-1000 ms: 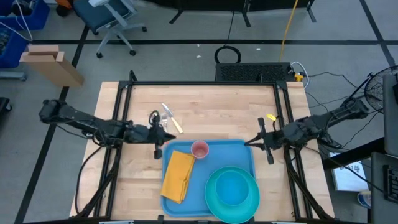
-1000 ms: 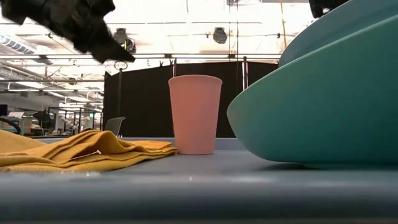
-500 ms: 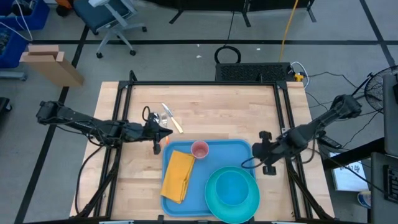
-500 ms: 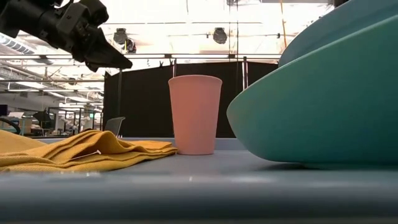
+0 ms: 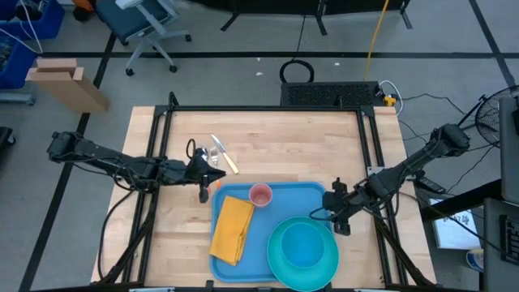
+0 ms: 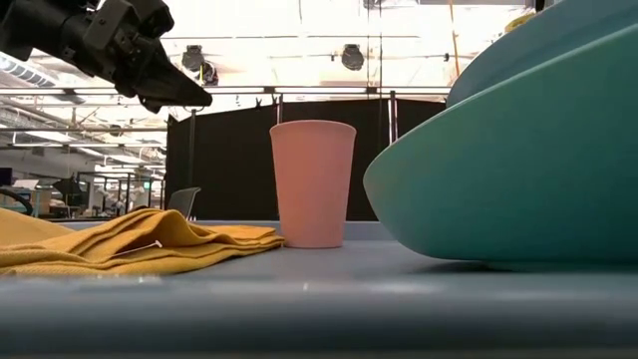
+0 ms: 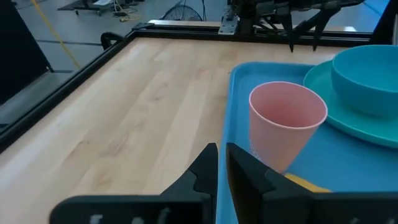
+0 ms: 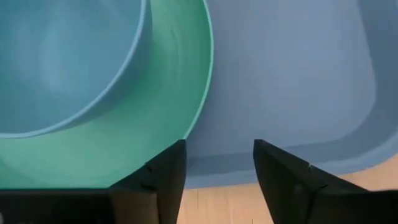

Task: Set up tray
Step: Adjust the light green plate on the blue serving tray

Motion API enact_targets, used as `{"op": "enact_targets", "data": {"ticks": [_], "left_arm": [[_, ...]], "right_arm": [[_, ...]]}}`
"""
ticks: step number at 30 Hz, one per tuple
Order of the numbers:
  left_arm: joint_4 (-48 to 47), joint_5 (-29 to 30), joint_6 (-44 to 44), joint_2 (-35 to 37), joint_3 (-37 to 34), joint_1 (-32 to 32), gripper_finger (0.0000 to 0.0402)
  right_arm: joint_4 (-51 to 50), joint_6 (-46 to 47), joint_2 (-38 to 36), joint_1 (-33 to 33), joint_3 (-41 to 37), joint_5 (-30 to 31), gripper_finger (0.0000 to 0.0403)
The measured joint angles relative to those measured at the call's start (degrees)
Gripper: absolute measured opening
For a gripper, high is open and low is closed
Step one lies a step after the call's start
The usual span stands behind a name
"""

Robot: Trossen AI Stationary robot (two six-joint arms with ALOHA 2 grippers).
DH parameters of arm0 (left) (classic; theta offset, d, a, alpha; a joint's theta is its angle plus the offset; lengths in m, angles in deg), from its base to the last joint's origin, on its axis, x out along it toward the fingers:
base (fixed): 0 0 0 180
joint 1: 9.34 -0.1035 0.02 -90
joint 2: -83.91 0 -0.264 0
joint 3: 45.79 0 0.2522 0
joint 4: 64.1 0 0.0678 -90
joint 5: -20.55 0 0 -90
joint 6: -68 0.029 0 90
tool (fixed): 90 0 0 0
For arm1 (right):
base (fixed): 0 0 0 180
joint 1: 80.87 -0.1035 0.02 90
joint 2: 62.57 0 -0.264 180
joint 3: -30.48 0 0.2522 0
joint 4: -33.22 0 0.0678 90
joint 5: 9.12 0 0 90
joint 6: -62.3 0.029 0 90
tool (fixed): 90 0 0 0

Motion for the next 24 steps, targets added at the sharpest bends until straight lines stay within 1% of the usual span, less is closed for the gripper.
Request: {"op": "enact_targets", "data": {"ticks": [4,10,16,24], "left_arm": [[-0.37,0.0,1.12,0.0,0.0,0.0,0.0037],[-0.44,0.0,1.07,0.0,0.0,0.0,0.0037],[-0.46,0.0,0.51,0.0,0.0,0.0,0.0037],[-0.46,-0.09,-0.24,0.0,0.0,0.0,0.0037]], "right_arm": [[4.51,-0.11,2.25,-1.0,-0.24,-0.08,0.0182],[6.17,0.51,6.87,-2.91,-0.24,-0.07,0.0177],[12.0,0.61,10.97,-4.59,-0.24,-0.07,0.0177],[10.01,2.1,13.68,-4.93,-0.24,-0.13,0.0161]]}}
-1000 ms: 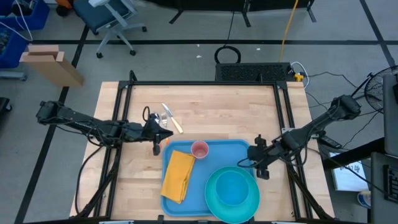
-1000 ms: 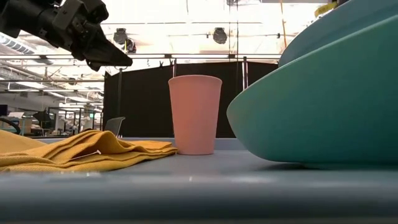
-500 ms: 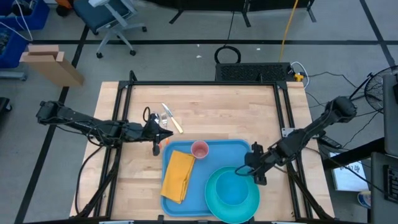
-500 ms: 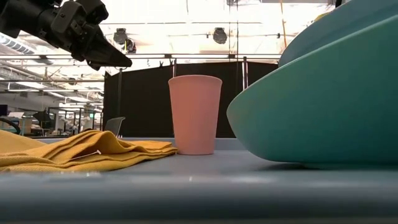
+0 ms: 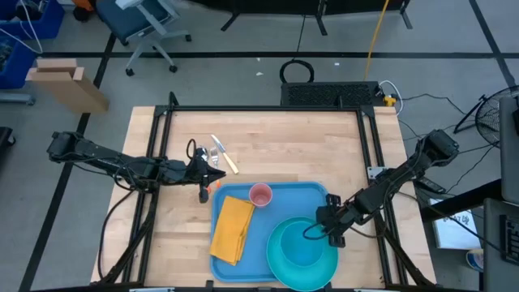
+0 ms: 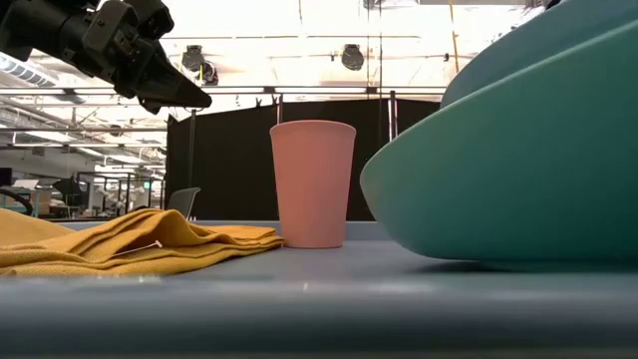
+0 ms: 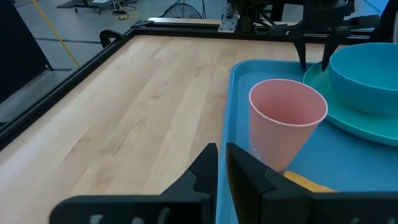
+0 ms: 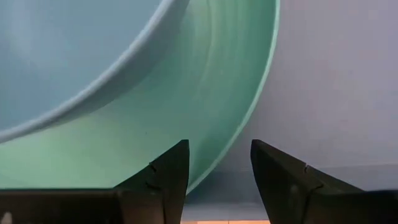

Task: Set up tray
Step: Adjust the light green plate on the blue serving tray

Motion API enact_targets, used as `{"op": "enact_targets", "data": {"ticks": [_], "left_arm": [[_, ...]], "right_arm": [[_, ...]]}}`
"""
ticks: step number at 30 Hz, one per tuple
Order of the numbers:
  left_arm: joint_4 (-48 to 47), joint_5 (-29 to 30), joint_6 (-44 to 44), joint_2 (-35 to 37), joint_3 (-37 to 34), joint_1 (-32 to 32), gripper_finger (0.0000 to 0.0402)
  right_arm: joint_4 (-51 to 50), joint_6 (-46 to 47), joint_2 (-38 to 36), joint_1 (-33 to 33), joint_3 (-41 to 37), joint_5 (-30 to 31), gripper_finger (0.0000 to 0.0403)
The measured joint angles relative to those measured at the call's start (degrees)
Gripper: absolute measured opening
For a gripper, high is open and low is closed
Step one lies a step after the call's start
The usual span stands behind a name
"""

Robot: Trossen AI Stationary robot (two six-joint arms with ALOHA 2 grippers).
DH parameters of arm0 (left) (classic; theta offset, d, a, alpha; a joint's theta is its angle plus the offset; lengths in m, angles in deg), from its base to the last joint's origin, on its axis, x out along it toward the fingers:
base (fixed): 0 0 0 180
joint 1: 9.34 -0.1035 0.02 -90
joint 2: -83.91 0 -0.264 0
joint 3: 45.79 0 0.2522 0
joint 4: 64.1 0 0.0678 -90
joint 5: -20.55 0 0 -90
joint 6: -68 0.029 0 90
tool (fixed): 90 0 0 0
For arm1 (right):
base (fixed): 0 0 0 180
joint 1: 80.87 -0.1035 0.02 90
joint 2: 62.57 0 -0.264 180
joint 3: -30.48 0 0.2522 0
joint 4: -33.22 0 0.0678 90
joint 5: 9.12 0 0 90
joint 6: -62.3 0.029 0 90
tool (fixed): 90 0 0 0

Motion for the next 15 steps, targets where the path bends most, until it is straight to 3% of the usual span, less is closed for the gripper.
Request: {"op": "enact_targets", "data": {"ticks": [9,15], "left_arm": [[0.04,0.02,1.31,0.0,0.0,0.0,0.0037],[0.02,0.09,1.38,0.0,0.02,0.0,0.0037]], "right_arm": [[-0.46,0.18,0.05,0.0,0.0,0.04,0.0151],[-0.62,2.7,0.07,1.16,0.0,0.12,0.0093]]}}
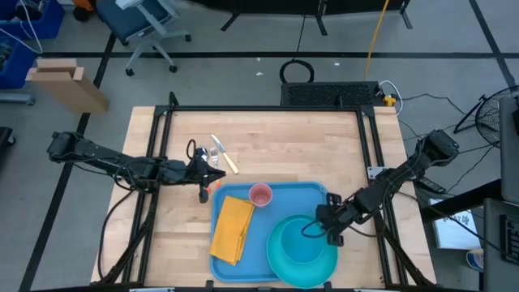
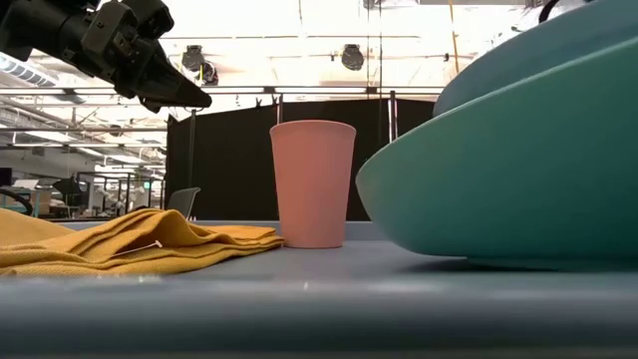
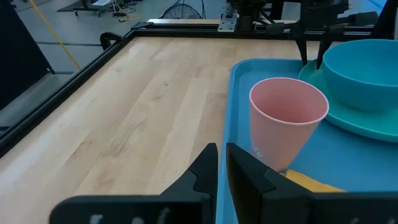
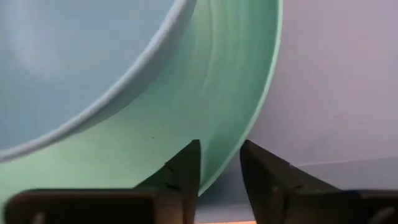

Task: Set up tray
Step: Adjust the light green plate on the blue serving tray

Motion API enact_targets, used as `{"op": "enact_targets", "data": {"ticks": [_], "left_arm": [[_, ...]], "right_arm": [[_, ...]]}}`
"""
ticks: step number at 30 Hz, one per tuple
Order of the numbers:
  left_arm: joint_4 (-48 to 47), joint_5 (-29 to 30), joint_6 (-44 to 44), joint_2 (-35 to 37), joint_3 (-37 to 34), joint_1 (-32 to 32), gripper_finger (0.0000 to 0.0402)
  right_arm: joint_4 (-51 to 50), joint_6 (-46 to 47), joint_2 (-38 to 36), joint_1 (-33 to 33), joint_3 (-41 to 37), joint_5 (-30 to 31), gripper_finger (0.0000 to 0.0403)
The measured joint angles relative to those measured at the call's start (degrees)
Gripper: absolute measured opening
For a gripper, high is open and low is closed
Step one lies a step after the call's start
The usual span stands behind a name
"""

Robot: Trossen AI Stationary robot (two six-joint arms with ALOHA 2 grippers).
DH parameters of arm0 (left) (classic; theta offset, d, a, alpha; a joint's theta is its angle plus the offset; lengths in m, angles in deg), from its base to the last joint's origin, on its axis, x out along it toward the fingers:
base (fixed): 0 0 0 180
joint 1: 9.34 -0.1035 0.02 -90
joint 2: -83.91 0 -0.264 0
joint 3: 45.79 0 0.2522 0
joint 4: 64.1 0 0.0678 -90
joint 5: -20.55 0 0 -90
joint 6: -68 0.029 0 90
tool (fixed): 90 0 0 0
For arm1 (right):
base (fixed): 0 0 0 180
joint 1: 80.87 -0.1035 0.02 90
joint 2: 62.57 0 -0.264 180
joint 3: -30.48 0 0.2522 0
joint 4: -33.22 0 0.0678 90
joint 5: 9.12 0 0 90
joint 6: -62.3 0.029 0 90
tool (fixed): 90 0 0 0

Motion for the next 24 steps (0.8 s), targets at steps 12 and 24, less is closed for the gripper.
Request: {"op": "enact_targets", "data": {"ticks": [12,24], "left_arm": [[0.0,0.09,0.11,0.0,0.0,-0.02,0.0037],[0.0,0.11,0.09,0.0,0.0,-0.01,0.0037]], "right_arm": [[-4.04,-3.24,-0.17,3.44,0.27,2.28,0.0005],[-6.55,-7.11,-0.28,5.36,0.26,15.3,0.0003]]}}
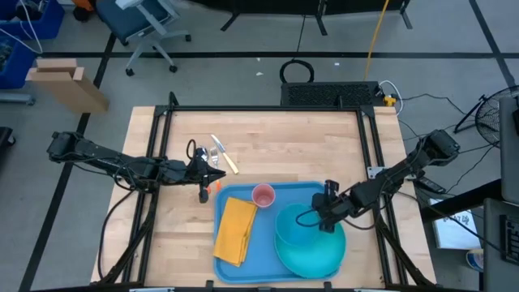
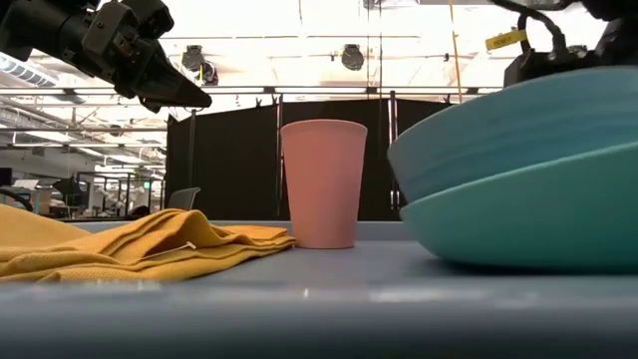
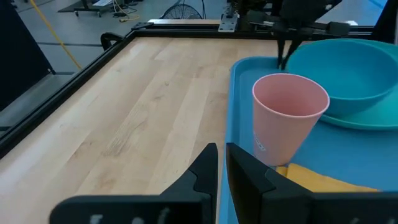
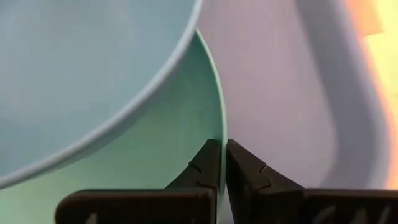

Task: Set up tray
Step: Adjust the light green plate on the blue serving tray

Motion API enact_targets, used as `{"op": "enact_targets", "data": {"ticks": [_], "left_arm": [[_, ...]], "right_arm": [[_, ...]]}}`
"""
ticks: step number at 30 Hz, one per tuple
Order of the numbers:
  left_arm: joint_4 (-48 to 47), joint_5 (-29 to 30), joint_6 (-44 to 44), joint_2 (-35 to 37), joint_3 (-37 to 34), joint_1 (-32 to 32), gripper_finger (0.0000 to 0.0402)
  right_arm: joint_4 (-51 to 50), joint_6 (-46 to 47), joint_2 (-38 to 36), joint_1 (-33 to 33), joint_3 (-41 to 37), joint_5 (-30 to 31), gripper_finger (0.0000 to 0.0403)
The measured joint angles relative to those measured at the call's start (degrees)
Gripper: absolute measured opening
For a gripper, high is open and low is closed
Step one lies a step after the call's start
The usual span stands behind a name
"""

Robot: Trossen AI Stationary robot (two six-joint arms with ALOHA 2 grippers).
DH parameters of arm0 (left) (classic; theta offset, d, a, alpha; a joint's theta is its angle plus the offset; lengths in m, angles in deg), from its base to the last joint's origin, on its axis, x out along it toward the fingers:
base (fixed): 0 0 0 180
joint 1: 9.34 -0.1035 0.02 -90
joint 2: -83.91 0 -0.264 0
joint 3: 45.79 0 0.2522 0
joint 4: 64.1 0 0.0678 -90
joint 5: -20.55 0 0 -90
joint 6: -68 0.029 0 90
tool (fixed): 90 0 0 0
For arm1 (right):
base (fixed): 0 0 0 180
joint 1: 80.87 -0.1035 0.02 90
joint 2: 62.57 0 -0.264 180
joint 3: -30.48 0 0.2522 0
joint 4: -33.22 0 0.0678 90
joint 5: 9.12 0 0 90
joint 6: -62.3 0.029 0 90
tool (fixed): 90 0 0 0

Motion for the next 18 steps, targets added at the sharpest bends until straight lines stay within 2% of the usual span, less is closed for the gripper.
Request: {"op": "enact_targets", "data": {"ticks": [10,18], "left_arm": [[0.0,-0.02,-0.02,0.0,0.0,0.01,0.0037],[-0.07,-0.04,-0.07,0.0,0.0,0.01,0.0037]], "right_arm": [[-0.94,-3.02,0.07,1.5,-0.04,7.47,0.0003],[-1.12,-3.38,0.02,1.5,-0.15,7.34,0.0024]]}}
